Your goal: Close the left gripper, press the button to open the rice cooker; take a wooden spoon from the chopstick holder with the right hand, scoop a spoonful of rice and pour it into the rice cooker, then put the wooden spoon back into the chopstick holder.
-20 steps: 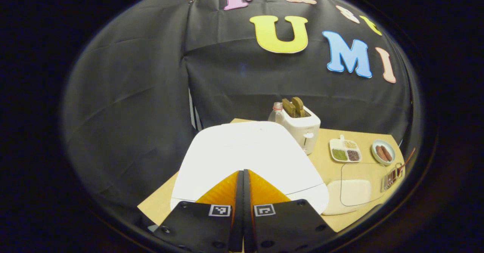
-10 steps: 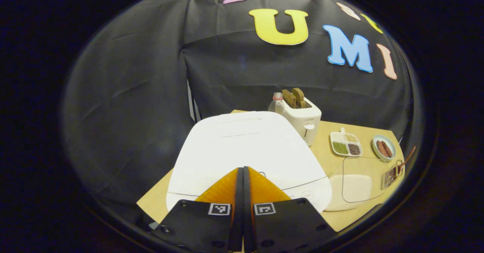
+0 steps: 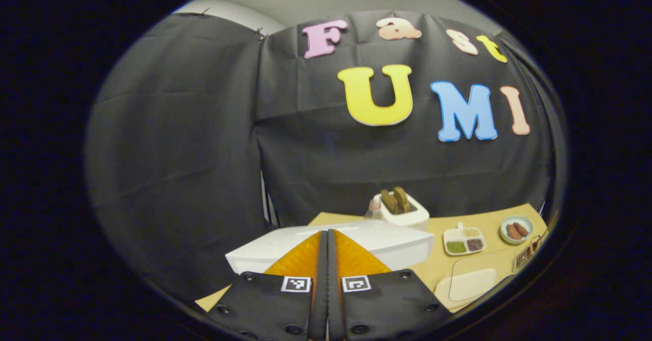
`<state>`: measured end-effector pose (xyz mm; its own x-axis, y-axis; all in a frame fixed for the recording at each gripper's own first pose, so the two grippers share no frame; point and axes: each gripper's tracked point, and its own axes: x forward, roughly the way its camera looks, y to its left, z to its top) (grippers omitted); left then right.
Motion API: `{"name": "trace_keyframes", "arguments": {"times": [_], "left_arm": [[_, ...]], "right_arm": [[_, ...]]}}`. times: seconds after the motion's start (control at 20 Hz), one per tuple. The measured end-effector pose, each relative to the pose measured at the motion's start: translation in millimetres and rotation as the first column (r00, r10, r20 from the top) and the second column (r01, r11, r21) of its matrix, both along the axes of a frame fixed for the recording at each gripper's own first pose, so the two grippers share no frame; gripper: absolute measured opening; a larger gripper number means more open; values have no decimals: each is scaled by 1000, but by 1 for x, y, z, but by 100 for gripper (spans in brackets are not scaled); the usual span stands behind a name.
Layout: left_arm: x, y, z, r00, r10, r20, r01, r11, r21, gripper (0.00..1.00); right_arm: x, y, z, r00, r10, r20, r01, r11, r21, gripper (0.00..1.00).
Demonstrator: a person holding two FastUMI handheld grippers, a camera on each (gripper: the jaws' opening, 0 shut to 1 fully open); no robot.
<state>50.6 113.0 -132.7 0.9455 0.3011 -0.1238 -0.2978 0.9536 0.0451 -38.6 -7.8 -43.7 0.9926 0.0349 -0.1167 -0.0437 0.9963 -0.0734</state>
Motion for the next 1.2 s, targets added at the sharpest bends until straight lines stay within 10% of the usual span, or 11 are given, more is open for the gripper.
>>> {"name": "trace_keyframes", "arguments": {"times": [0.35, 1.2], "left_arm": [[-9, -24, 76, 989, -81, 127, 82, 997, -7, 8], [-70, -74, 55, 982, -174, 69, 180, 980, -90, 7]], "right_arm": [[1, 6, 9, 999, 5, 31, -6, 999, 38, 96], [4, -9, -8, 999, -53, 8, 52, 995, 84, 96]]}}
